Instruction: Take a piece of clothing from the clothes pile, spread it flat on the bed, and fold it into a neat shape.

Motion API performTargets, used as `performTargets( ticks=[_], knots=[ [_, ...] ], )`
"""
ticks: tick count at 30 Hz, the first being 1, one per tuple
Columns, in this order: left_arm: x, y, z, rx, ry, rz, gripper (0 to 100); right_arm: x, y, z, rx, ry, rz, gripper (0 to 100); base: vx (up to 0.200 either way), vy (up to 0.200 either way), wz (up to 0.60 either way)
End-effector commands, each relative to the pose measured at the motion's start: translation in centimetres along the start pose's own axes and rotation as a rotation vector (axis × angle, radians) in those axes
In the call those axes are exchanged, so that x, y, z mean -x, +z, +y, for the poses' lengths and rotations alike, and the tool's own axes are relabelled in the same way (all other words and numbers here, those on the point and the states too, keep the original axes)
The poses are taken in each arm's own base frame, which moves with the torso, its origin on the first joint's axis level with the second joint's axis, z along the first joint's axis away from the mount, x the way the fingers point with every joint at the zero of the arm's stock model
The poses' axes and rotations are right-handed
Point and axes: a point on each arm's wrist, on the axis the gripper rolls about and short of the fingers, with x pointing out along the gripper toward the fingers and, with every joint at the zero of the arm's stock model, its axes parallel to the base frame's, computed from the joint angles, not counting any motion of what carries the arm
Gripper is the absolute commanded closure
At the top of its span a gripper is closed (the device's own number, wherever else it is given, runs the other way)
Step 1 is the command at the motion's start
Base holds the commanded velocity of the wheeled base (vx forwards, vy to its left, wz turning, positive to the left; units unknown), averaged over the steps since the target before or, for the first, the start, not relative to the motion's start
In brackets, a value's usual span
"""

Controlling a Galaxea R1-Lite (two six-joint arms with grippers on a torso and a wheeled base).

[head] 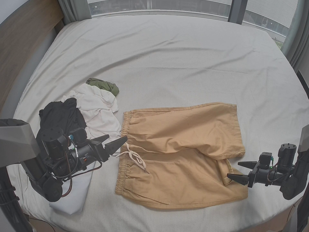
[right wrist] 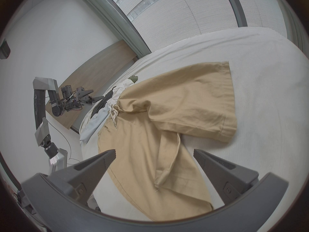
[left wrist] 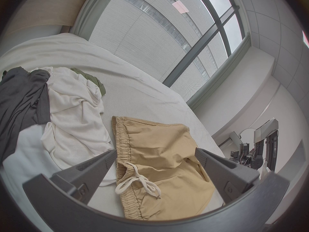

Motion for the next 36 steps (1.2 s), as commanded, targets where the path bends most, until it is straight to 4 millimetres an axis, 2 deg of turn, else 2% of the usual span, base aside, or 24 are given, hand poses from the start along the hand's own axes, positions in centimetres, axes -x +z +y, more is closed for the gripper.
performTargets(
  ticks=[1, 11, 22, 23, 31, 36],
  knots=[
    [-0.1, -0.5, 0.2, 0.006, 0.006, 0.017, 0, -0.2, -0.9, 0.0, -0.018, 0.005, 0.038, 0, 0.0, 0.0, 0.0],
    [-0.1, -0.6, 0.2, -0.011, 0.008, 0.019, 0, -0.7, -2.2, -0.2, -0.037, 0.011, 0.087, 0, 0.0, 0.0, 0.0],
    [-0.1, -0.6, 0.2, -0.012, 0.005, 0.019, 0, -1.4, -2.6, -0.2, -0.041, 0.005, 0.109, 0, 0.0, 0.0, 0.0],
    [-0.1, -0.6, 0.2, -0.012, 0.005, 0.019, 0, -1.5, -2.8, -0.3, -0.047, 0.001, 0.117, 100, 0.0, 0.0, 0.0],
    [-0.2, -0.6, 0.0, -0.013, 0.0, 0.019, 0, -1.6, -2.2, -0.9, -0.031, -0.014, 0.08, 100, 0.0, 0.0, 0.0],
    [-0.2, -0.7, -0.1, -0.012, -0.003, 0.025, 0, -1.1, -1.5, -1.9, -0.024, -0.056, 0.038, 100, 0.0, 0.0, 0.0]
  ],
)
